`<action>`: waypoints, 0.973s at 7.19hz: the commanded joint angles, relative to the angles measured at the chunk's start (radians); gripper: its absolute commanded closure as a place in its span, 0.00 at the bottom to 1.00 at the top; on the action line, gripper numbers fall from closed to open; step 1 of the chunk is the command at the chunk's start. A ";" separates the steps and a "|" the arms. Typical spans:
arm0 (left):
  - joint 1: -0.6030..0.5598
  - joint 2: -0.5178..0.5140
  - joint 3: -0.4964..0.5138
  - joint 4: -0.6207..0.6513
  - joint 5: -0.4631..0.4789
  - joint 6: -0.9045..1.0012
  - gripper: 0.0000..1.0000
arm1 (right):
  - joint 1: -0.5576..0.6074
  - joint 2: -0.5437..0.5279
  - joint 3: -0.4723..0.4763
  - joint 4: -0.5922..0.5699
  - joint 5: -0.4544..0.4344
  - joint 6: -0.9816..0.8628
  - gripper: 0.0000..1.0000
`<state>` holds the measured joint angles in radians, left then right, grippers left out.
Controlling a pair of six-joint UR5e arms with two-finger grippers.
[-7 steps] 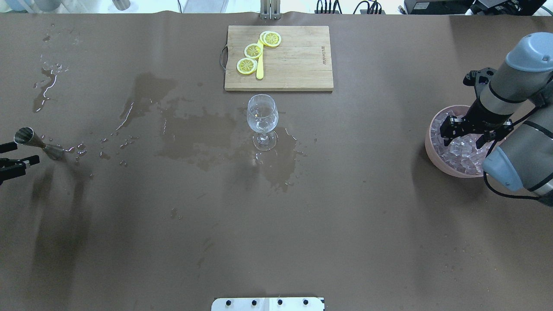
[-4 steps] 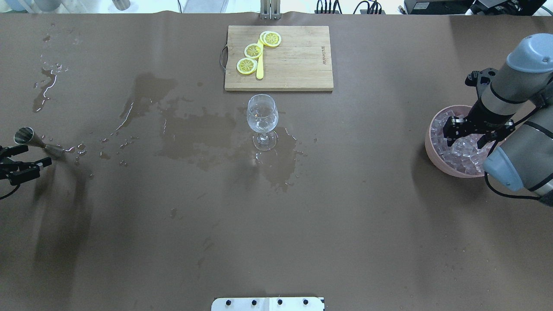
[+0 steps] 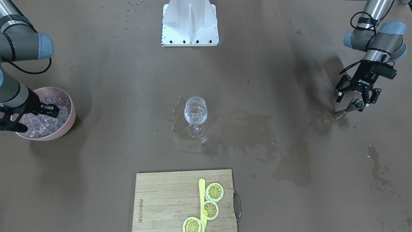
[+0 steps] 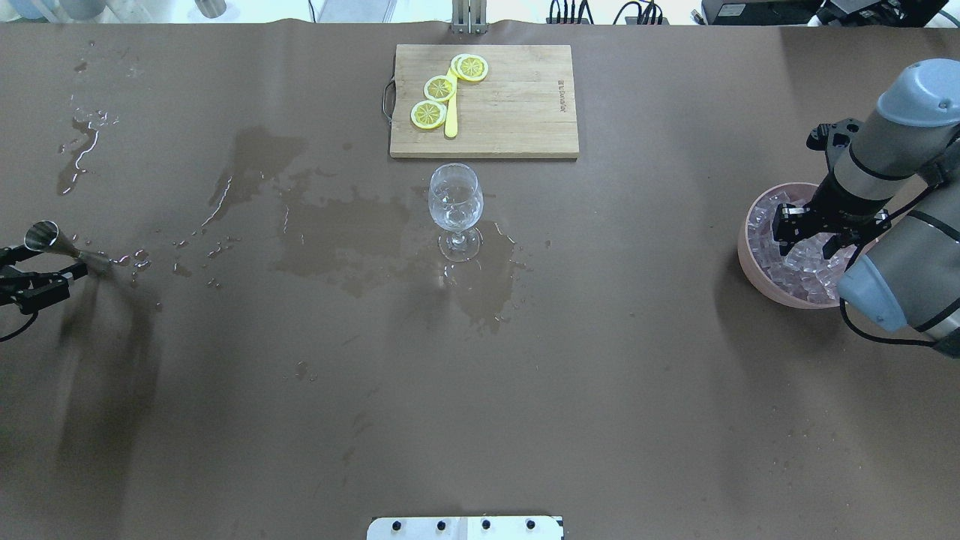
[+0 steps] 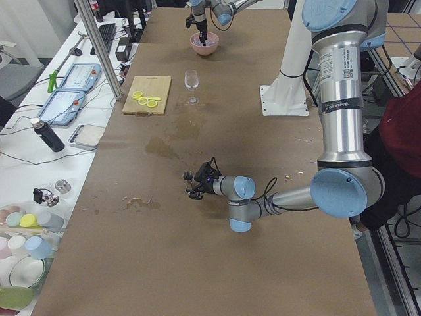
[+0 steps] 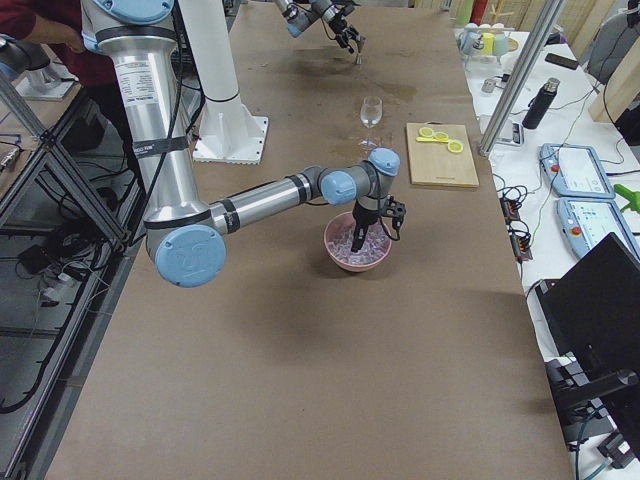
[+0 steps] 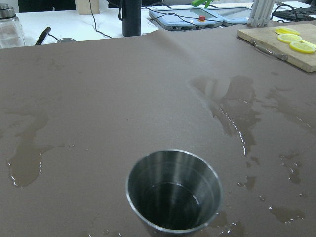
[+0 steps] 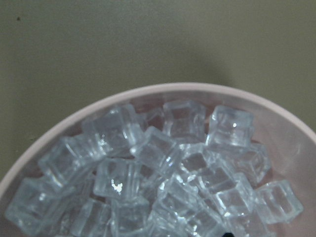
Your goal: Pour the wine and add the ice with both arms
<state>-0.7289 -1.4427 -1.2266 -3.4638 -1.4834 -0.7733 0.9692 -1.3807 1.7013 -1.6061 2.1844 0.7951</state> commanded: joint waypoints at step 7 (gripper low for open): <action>0.005 -0.065 0.056 0.002 0.022 0.000 0.24 | -0.009 0.006 -0.005 0.000 0.001 0.007 0.46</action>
<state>-0.7266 -1.4959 -1.1836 -3.4603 -1.4619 -0.7737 0.9594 -1.3745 1.6957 -1.6061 2.1859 0.8023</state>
